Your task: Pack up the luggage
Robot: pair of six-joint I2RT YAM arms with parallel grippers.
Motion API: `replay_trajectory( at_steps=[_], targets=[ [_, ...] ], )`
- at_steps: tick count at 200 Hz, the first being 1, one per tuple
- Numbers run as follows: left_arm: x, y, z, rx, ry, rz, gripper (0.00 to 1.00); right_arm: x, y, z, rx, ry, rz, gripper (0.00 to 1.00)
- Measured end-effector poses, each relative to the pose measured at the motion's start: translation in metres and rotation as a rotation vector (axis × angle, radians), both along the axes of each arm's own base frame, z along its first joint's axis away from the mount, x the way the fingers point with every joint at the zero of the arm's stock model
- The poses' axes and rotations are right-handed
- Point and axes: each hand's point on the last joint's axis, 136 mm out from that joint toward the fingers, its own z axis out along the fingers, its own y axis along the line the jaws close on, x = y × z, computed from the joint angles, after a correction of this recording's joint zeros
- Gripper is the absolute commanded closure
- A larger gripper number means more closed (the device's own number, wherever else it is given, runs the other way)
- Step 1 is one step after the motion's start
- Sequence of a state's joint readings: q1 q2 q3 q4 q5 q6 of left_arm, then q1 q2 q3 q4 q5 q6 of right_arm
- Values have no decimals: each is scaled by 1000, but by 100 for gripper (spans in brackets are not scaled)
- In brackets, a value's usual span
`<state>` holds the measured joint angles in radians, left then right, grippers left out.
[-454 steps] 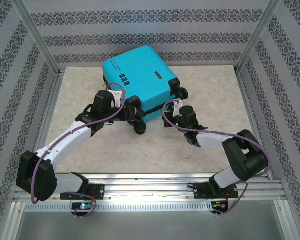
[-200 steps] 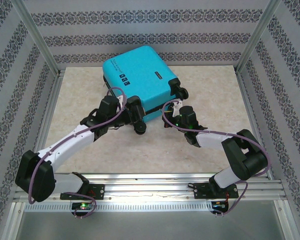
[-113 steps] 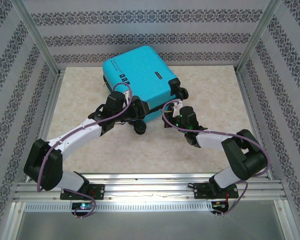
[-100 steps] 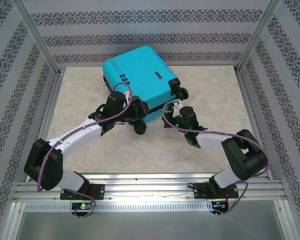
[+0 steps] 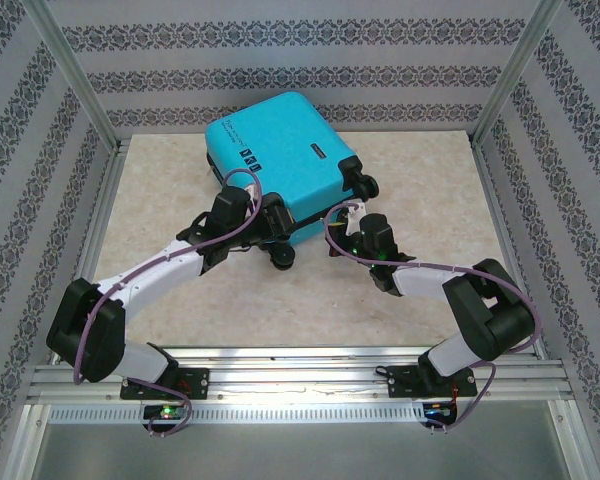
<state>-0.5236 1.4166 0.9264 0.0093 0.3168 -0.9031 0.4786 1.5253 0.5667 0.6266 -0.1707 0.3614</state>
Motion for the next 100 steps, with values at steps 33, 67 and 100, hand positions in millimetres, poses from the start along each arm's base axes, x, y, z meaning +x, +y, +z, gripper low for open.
replay_trajectory(
  at_steps=[33, 67, 100],
  targets=[
    [-2, 1, 0, -9, -10, 3, 63, 3, -5, 0, -11, -5, -9, 100],
    [-7, 6, 1, -16, -10, 1, 64, 8, -15, -4, -32, -1, -44, 100],
    [-13, 17, 2, 3, 7, 8, 65, 13, -27, -7, -50, 4, -90, 100]
  ],
)
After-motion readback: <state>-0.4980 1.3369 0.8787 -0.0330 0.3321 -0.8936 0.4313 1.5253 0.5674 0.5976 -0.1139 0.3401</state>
